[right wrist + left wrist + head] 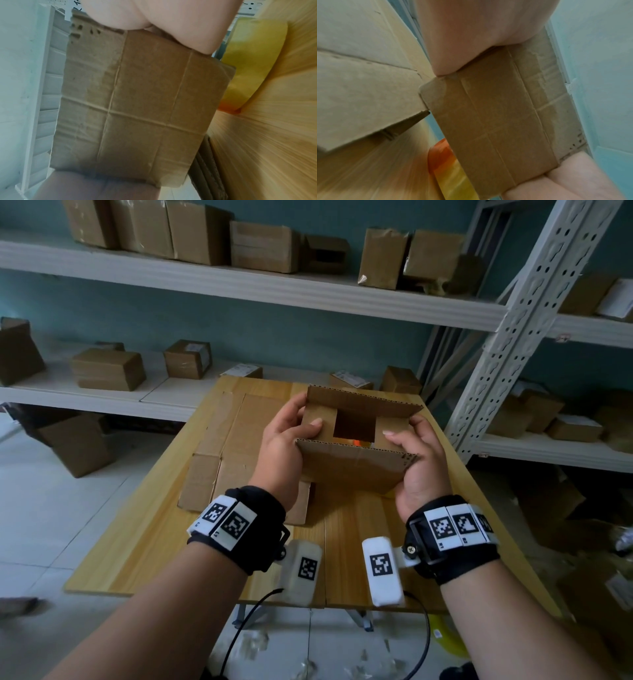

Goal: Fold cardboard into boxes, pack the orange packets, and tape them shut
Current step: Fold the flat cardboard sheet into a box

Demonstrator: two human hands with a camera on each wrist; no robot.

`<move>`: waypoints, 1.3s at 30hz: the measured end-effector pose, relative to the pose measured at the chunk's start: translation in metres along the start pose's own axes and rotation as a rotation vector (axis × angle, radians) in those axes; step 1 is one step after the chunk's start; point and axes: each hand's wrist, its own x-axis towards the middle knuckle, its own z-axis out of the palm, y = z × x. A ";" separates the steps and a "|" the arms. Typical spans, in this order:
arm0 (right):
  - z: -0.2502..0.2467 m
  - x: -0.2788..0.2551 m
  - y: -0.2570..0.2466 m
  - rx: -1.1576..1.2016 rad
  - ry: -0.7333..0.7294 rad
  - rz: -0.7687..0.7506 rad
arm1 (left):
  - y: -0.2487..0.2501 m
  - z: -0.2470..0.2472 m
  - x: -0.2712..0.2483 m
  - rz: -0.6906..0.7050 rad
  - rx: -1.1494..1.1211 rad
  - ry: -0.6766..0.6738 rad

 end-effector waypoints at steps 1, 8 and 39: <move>0.000 0.000 0.000 -0.005 0.008 0.000 | 0.000 0.000 0.000 -0.004 0.002 0.004; 0.003 -0.002 -0.001 0.008 0.032 -0.022 | 0.000 0.003 -0.003 0.041 -0.045 0.101; 0.016 -0.016 -0.009 -0.071 0.099 -0.019 | 0.013 0.001 -0.013 0.007 0.013 0.094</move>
